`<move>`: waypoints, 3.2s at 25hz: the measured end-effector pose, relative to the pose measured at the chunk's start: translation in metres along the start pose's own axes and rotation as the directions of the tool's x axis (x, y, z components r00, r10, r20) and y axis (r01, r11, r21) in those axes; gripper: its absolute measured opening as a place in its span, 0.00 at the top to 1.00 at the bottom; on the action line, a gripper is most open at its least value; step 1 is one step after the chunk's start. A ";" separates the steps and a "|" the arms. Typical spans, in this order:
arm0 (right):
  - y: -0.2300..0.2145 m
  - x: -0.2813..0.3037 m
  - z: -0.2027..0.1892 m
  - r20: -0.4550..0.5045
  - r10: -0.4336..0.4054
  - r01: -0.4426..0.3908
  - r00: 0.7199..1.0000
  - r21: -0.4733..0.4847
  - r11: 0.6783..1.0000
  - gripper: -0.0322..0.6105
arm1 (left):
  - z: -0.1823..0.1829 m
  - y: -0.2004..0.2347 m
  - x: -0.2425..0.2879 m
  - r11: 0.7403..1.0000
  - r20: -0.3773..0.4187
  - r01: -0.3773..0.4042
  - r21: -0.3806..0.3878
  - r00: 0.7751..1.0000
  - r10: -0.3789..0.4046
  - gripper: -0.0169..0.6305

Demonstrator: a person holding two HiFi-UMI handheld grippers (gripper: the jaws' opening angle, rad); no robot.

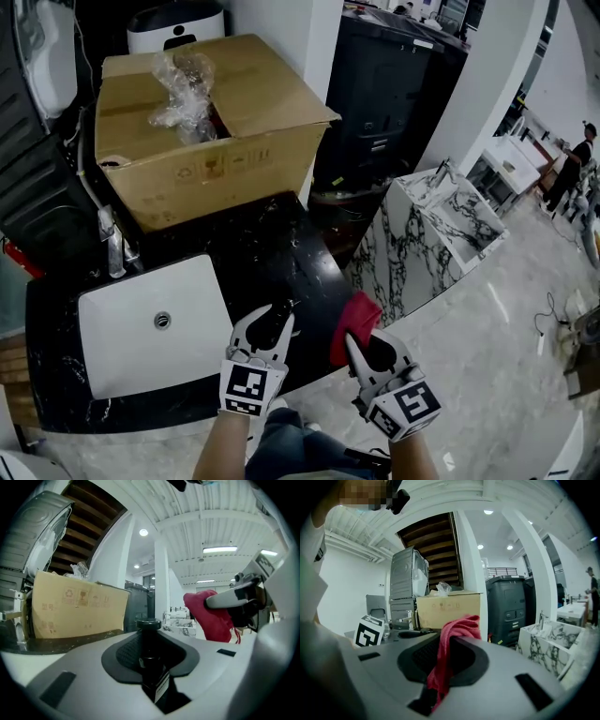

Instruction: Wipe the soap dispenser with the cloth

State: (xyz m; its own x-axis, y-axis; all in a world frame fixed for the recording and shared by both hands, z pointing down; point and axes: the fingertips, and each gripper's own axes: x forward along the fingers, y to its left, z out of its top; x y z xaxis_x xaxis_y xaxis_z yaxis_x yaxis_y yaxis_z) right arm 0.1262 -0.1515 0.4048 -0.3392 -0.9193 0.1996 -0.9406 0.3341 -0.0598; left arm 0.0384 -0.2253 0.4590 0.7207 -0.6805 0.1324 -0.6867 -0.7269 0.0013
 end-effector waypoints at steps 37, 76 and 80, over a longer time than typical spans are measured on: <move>0.065 0.120 0.015 -0.284 0.472 -0.533 0.835 -0.199 0.822 0.88 | -0.004 0.000 0.001 0.999 -0.073 0.036 0.038 0.997 -0.033 0.82; 0.083 0.123 -0.040 -0.233 0.541 -0.533 0.808 0.102 0.840 0.87 | -0.021 0.101 0.047 0.657 -0.293 -0.193 -0.729 0.955 -0.044 0.82; 0.087 0.140 -0.047 -0.258 0.532 -0.516 0.807 0.133 0.846 0.87 | -0.022 0.102 0.050 0.666 -0.317 -0.211 -0.715 0.947 -0.041 0.82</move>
State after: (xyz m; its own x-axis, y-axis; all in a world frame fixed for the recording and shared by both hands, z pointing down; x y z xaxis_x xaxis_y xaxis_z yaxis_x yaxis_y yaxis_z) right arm -0.0022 -0.2413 0.4735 -0.7709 -0.5102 0.3813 -0.6229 0.7290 -0.2839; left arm 0.0022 -0.3312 0.4877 0.6804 -0.5861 0.4398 -0.6778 -0.2753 0.6818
